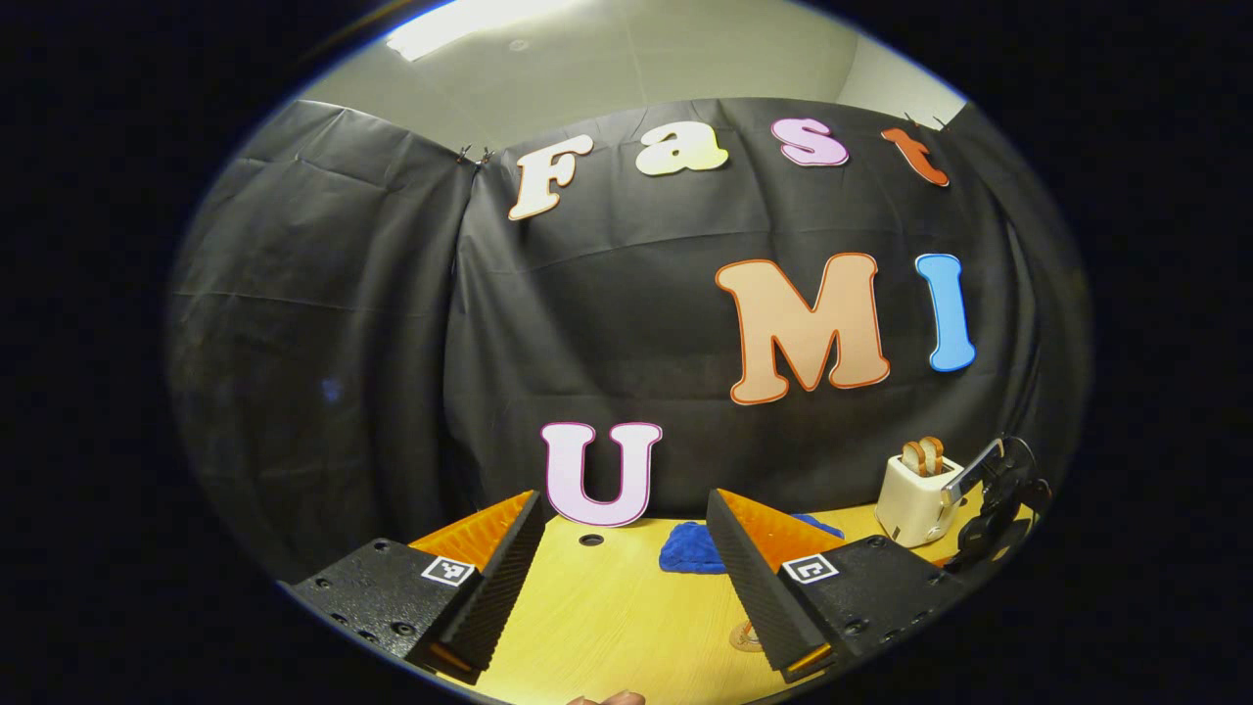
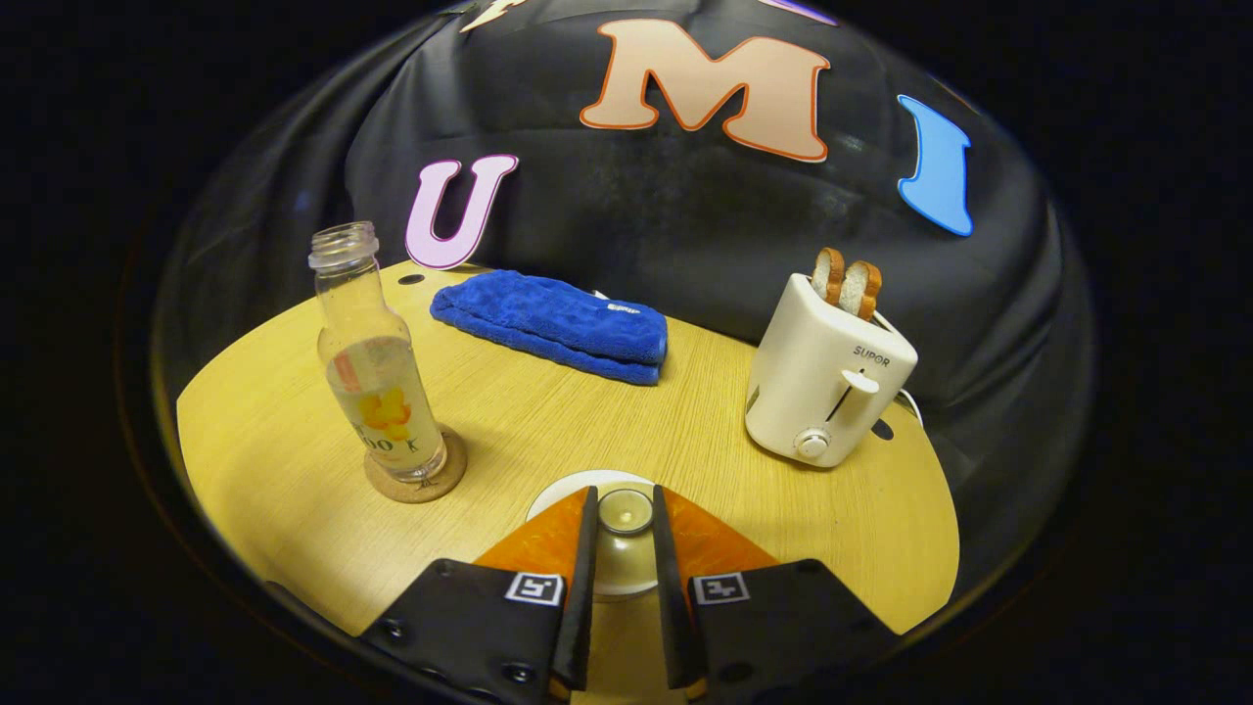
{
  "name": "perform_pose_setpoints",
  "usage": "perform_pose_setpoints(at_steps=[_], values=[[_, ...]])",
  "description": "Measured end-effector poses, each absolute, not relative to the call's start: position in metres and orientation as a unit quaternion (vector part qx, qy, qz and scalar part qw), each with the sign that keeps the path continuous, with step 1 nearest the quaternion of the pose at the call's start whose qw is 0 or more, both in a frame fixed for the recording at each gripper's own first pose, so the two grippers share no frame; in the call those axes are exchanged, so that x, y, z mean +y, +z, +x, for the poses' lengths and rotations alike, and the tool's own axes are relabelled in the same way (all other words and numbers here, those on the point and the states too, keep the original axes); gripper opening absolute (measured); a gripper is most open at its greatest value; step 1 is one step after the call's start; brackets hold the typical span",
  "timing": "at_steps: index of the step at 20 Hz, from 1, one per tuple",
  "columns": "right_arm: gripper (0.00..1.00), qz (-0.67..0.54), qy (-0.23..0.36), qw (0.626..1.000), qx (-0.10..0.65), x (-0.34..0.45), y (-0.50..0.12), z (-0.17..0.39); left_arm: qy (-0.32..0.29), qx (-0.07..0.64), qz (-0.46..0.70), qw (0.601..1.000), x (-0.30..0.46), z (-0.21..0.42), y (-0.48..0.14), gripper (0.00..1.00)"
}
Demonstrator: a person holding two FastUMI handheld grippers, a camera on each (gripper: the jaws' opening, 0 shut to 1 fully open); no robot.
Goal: Open the teacup lid with one hand, grasp the water bottle and pour water into the teacup with the other hand; after pouring, place the water bottle on the coaster and then close the teacup lid.
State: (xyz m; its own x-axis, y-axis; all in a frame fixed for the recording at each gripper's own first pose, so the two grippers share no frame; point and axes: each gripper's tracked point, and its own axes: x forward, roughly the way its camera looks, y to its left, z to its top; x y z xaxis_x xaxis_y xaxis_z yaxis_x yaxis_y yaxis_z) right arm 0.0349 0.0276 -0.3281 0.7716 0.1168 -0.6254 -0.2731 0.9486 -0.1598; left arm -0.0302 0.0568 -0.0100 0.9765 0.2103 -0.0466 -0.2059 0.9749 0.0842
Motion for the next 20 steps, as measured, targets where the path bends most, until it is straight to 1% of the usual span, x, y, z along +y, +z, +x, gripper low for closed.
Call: perform_pose_setpoints(at_steps=[1, 4, 5, 6, 8, 10, 11, 15, 16, 17, 18, 19, 20], values=[[0.28, -0.124, 0.107, 0.933, 0.322, 0.028, -0.327, 0.033, 0.103, 0.029, 0.038, 0.993, 0.056, -0.031, -0.011, 0.98], [0.28, -0.109, 0.114, 0.934, 0.322, 0.032, -0.325, 0.033, 0.1, 0.027, 0.036, 0.994, 0.054, -0.03, -0.014, 0.98], [0.29, -0.098, 0.114, 0.936, 0.318, 0.034, -0.32, 0.034, 0.095, 0.024, 0.036, 0.995, 0.053, -0.029, -0.015, 0.98], [0.28, -0.091, 0.112, 0.938, 0.316, 0.033, -0.315, 0.033, 0.089, 0.025, 0.036, 0.995, 0.05, -0.026, -0.019, 0.98], [0.29, -0.07, 0.106, 0.94, 0.316, 0.032, -0.306, 0.035, 0.069, 0.026, 0.029, 0.997, 0.04, -0.024, -0.03, 0.98], [0.29, -0.049, 0.096, 0.944, 0.313, 0.027, -0.293, 0.036, 0.051, 0.008, 0.023, 0.998, 0.031, -0.018, -0.035, 0.99], [0.29, -0.045, 0.088, 0.946, 0.31, 0.022, -0.286, 0.037, 0.047, 0.004, 0.028, 0.998, 0.029, -0.017, -0.042, 0.98], [0.28, -0.029, 0.066, 0.953, 0.294, 0.004, -0.261, 0.029, 0.012, 0.026, 0.026, 0.999, 0.006, -0.013, -0.074, 0.98], [0.29, -0.034, 0.056, 0.957, 0.283, -0.003, -0.252, 0.028, 0.004, 0.03, 0.021, 0.999, 0.001, -0.012, -0.079, 0.98], [0.27, -0.038, 0.051, 0.96, 0.271, -0.009, -0.244, 0.027, -0.002, 0.035, 0.021, 0.999, -0.002, -0.011, -0.087, 0.98], [0.29, -0.036, 0.048, 0.961, 0.268, -0.009, -0.238, 0.024, -0.008, 0.039, 0.021, 0.999, -0.006, -0.009, -0.092, 0.97], [0.28, -0.036, 0.047, 0.962, 0.265, -0.011, -0.233, 0.02, -0.014, 0.041, 0.021, 0.999, -0.01, -0.007, -0.096, 0.97], [0.29, -0.037, 0.045, 0.963, 0.262, -0.014, -0.228, 0.016, -0.023, 0.046, 0.021, 0.998, -0.016, -0.005, -0.103, 0.97]])
